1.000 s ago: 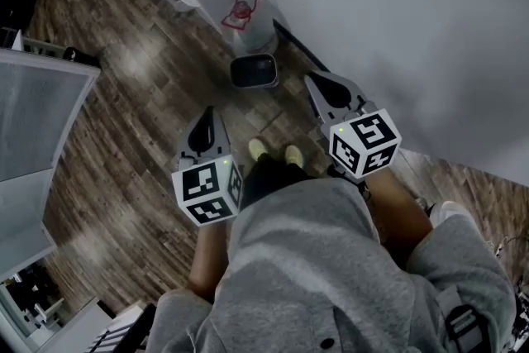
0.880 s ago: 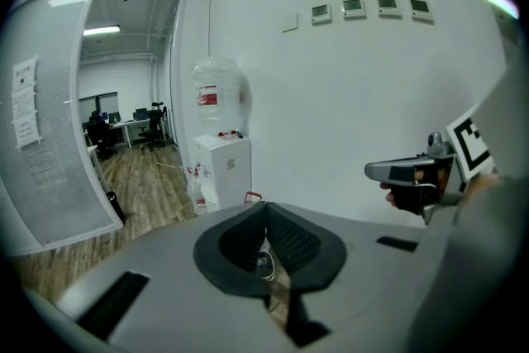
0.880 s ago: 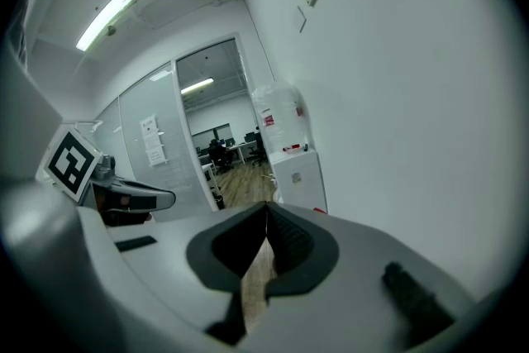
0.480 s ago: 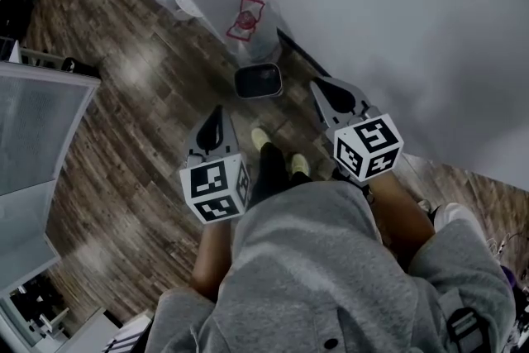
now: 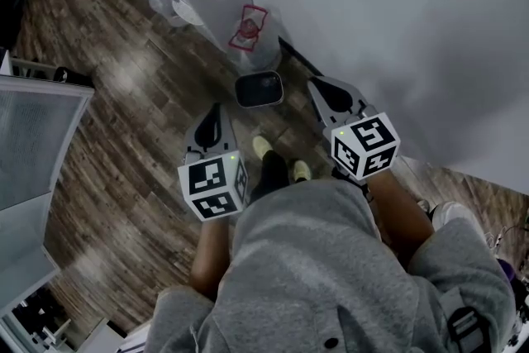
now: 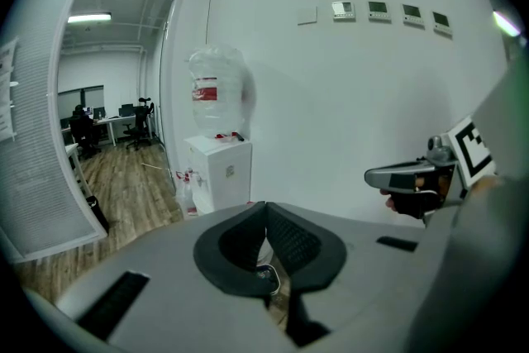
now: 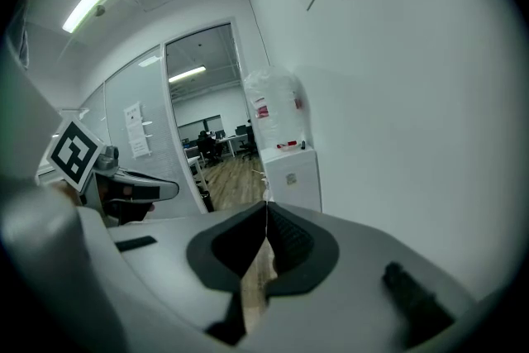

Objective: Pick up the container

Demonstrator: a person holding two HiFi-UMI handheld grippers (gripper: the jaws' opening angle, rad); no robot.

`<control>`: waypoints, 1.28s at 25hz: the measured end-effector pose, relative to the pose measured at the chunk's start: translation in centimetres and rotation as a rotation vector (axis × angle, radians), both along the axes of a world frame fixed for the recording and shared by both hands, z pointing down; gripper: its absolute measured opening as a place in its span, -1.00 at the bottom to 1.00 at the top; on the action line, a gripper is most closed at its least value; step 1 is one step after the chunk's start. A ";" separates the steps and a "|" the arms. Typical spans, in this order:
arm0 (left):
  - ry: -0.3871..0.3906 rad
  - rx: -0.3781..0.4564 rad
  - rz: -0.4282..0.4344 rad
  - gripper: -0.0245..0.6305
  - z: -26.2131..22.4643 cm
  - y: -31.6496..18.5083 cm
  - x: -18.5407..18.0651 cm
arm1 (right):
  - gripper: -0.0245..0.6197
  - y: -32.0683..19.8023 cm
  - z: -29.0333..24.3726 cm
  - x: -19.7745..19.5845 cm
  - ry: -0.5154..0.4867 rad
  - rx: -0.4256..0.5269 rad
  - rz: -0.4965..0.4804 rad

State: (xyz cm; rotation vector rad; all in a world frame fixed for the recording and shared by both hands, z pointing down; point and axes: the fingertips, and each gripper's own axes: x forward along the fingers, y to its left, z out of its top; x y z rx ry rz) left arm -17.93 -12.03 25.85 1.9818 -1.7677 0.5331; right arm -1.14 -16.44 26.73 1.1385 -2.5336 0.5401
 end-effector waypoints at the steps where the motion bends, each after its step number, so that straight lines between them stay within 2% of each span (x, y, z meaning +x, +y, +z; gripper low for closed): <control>1: 0.002 0.000 0.002 -0.88 0.1 -0.4 -0.4 | -0.85 -0.4 0.1 -0.4 0.007 -0.001 0.001; 13: 0.061 -0.037 0.032 -0.88 2.9 -3.9 -4.4 | -0.85 -3.9 1.9 -4.1 0.125 0.002 -0.014; 21: 0.064 -0.049 0.027 -0.88 3.6 -5.5 -4.7 | -0.85 -6.3 1.9 -4.2 0.195 0.045 -0.094; 23: 0.062 -0.050 0.011 -0.88 3.8 -5.8 -4.5 | -0.85 -6.4 2.0 -4.5 0.189 0.059 -0.168; 28: 0.052 -0.079 -0.035 -0.88 5.1 -5.8 -2.5 | -0.85 -4.9 3.2 -5.2 0.144 0.055 -0.525; 30: 0.048 -0.096 -0.057 -0.88 5.8 -5.8 -1.2 | -0.85 -5.2 4.1 -4.0 0.132 0.030 -0.608; 32: 0.038 -0.110 -0.080 -0.88 6.8 -5.8 0.1 | -0.85 -6.0 5.7 -2.1 0.115 -0.010 -0.645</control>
